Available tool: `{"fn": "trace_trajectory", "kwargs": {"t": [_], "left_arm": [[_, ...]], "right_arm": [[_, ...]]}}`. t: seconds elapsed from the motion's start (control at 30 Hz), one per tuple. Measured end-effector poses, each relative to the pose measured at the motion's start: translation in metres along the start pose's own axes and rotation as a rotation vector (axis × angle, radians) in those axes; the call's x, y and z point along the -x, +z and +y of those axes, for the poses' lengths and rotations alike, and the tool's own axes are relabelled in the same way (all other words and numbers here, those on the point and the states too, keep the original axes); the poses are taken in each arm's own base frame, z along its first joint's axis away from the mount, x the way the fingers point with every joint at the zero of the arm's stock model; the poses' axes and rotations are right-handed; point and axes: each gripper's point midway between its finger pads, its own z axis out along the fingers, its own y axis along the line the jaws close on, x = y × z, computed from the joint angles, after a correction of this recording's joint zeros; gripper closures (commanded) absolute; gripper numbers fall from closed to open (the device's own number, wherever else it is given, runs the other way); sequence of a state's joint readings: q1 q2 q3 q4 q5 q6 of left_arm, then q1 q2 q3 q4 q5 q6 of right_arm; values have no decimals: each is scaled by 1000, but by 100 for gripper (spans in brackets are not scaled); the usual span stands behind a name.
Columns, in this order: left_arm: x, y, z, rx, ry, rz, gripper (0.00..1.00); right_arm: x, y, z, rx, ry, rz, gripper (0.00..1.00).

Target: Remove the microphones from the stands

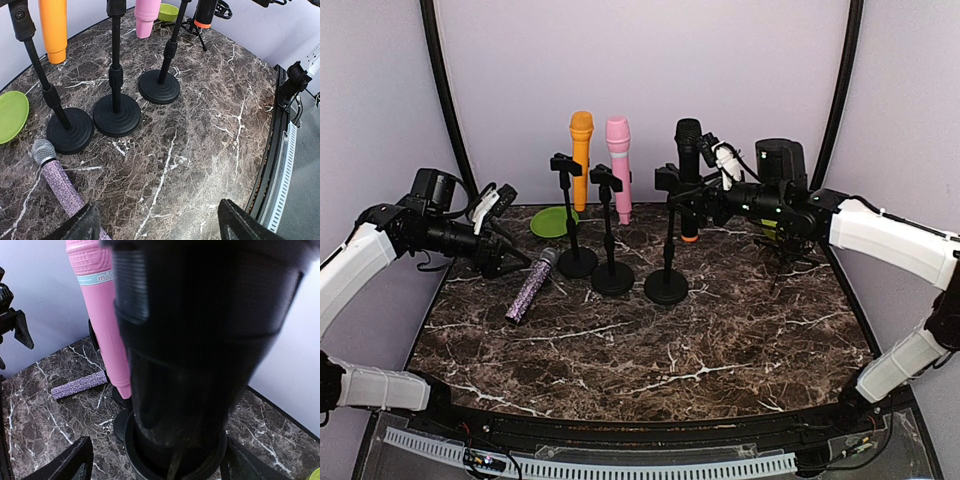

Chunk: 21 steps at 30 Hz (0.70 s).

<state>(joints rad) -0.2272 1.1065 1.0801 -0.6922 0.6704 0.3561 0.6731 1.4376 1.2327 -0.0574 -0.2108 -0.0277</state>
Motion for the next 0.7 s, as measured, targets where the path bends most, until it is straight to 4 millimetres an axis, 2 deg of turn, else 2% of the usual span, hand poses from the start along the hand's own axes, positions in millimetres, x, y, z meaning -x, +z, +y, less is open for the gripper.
{"fn": "trace_trajectory", "kwargs": {"t": [0.17, 0.3, 0.4, 0.53, 0.63, 0.7], "left_arm": [[-2, 1, -1, -7, -3, 11, 16], [0, -1, -1, -6, 3, 9, 16], [0, -1, -1, -6, 6, 9, 16], [1, -2, -2, -7, 7, 11, 16], [4, -4, -2, -7, 13, 8, 16], [5, -5, -3, -6, 18, 7, 14]], "right_arm": [[5, 11, -6, -30, -30, -23, 37], [15, 12, -5, -40, -49, -65, 61], [17, 14, 0, -35, -53, -74, 65], [17, 16, 5, -45, -66, -79, 87], [17, 16, 7, -60, -71, -91, 97], [17, 16, 10, -66, -73, -98, 100]]}}
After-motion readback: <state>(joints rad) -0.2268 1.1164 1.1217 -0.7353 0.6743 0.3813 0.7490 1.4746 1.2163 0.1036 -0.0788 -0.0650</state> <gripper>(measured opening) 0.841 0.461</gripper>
